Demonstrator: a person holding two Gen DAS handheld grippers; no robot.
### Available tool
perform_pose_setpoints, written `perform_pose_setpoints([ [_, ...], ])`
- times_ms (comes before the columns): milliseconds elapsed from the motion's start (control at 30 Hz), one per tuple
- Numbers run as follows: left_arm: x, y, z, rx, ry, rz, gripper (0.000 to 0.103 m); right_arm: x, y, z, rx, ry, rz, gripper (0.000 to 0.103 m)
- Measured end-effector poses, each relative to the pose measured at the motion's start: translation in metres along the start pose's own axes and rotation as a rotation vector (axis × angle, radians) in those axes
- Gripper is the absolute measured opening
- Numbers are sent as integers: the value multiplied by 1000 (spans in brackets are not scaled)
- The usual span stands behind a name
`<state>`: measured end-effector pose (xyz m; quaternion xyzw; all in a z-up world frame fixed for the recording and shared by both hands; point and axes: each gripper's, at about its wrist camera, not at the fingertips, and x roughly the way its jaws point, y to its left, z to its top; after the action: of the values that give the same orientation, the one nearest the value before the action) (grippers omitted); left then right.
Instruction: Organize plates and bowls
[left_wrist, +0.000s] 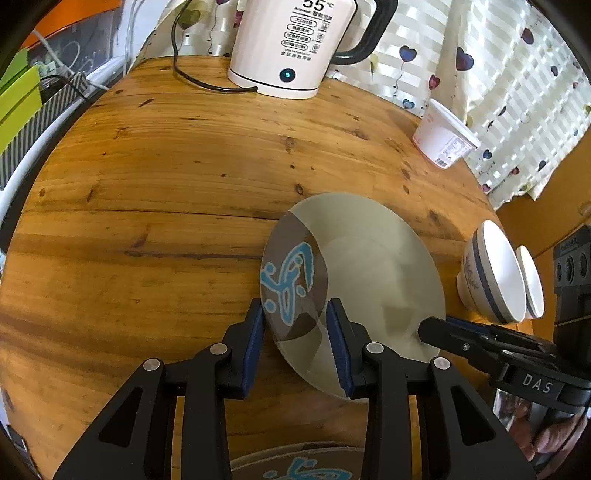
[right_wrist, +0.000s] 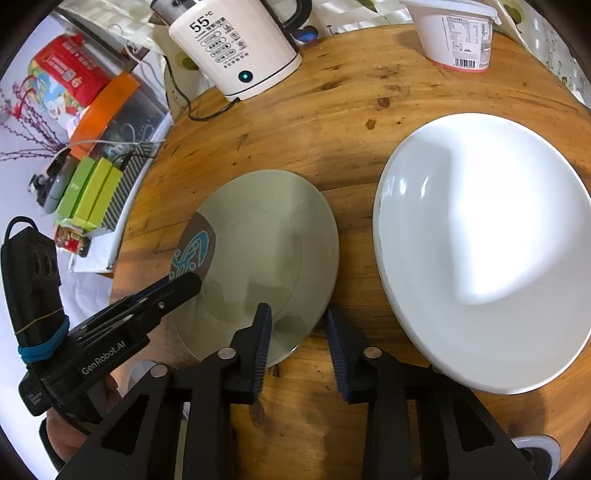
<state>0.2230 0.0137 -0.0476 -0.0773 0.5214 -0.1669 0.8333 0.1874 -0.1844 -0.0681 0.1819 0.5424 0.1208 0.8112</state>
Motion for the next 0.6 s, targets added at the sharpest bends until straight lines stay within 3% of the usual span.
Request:
perform_pose_setpoints([
  [600, -9, 0, -7, 3, -13, 18, 35, -6, 5, 0, -26, -23, 7, 25],
])
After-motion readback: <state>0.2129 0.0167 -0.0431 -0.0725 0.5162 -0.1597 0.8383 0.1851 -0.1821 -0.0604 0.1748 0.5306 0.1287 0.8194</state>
